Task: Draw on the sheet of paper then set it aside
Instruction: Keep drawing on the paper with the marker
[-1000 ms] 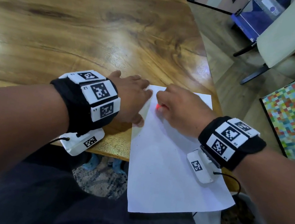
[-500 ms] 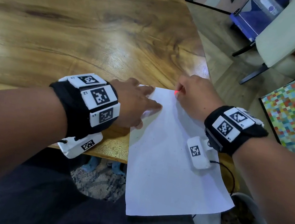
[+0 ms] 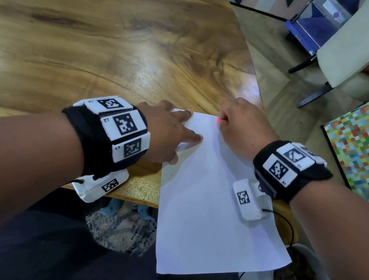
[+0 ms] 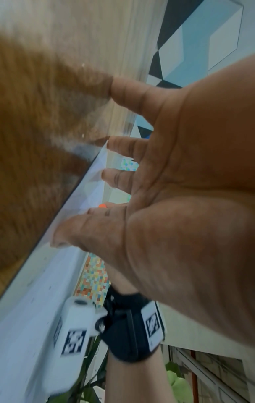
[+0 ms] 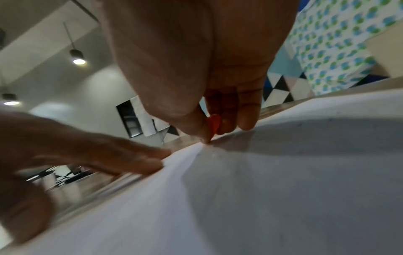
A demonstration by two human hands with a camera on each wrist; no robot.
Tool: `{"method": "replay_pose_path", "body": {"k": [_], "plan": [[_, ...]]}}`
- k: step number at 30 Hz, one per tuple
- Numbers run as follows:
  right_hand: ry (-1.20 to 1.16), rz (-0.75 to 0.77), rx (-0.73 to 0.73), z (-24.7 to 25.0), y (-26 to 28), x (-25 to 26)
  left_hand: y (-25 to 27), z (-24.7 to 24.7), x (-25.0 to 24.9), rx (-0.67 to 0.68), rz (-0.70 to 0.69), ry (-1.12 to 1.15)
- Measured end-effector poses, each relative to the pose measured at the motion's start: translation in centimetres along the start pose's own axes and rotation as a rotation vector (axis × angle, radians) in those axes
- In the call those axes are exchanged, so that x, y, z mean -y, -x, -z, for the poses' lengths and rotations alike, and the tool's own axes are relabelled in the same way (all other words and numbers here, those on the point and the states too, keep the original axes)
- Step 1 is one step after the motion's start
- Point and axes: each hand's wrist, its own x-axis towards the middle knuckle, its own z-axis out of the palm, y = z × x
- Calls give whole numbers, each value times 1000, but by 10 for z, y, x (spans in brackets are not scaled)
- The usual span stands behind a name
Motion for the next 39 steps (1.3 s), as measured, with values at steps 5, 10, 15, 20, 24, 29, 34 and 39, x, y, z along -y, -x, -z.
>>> {"method": "replay_pose_path", "body": {"k": [5, 10, 15, 20, 24, 29, 34, 39], "plan": [[-12, 127, 31, -4, 15, 12, -2, -1, -1, 11, -2, -5], [-31, -61, 25, 0, -4, -15, -1, -1, 0, 15, 6, -4], [-38, -40, 53, 2, -2, -12, -3, -1, -1, 18, 13, -2], [-29, 124, 78, -1, 12, 5, -4, -3, -1, 10, -2, -4], [-51, 18, 6, 6, 1, -14, -5, -5, 2, 3, -12, -3], [-46, 49, 3, 4, 7, -14, -8, -8, 1, 3, -16, -4], [-118, 208, 136, -7, 27, -3, -11, -10, 2, -7, -30, -4], [-47, 129, 74, -1, 8, -27, -17, -16, 6, -19, -44, 2]]}}
